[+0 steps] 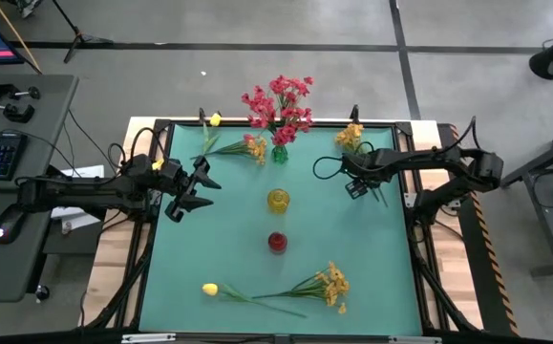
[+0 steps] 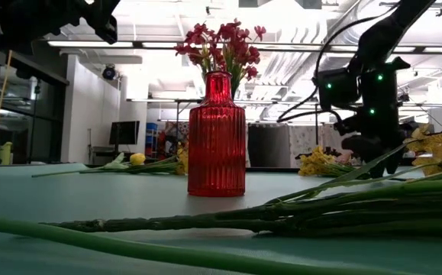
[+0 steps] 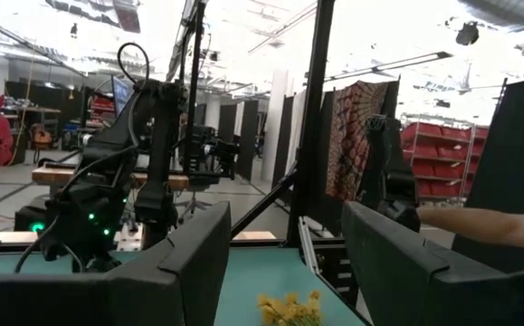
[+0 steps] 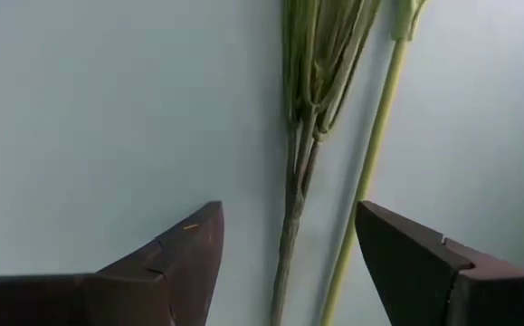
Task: Sort flowers into vase by color
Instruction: Put the top right yellow flowers into the yellow vase
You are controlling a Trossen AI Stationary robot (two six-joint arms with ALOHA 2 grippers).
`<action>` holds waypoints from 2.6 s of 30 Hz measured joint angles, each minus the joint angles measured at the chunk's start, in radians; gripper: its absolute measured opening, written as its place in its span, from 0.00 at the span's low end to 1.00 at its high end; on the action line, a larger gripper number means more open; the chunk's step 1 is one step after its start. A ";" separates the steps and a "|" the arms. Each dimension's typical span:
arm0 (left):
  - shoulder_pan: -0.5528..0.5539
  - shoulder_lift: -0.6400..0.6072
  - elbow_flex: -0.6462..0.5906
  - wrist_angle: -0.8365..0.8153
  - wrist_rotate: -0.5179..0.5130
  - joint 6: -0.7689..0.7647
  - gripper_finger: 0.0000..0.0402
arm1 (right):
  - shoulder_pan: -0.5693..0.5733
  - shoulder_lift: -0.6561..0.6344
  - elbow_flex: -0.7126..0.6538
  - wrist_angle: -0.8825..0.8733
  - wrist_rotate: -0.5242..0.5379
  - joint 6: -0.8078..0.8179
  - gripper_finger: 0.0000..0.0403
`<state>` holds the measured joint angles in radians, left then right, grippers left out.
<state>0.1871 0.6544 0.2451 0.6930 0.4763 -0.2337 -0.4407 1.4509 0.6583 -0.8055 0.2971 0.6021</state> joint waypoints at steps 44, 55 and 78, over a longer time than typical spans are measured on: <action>0.000 0.000 0.000 -0.016 -0.043 0.001 0.50 | 0.071 -0.300 -0.002 0.159 -0.145 0.061 0.01; 0.000 0.000 0.000 -0.016 -0.043 0.000 0.50 | 0.550 -0.515 -0.001 0.052 -0.060 0.333 0.00; 0.000 0.000 0.000 -0.010 -0.045 0.000 0.50 | 0.709 0.007 0.001 1.664 0.083 -0.680 0.00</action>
<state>0.1874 0.6543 0.2451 0.6830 0.4313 -0.2333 0.2684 1.4577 0.6590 0.8588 0.3805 -0.0778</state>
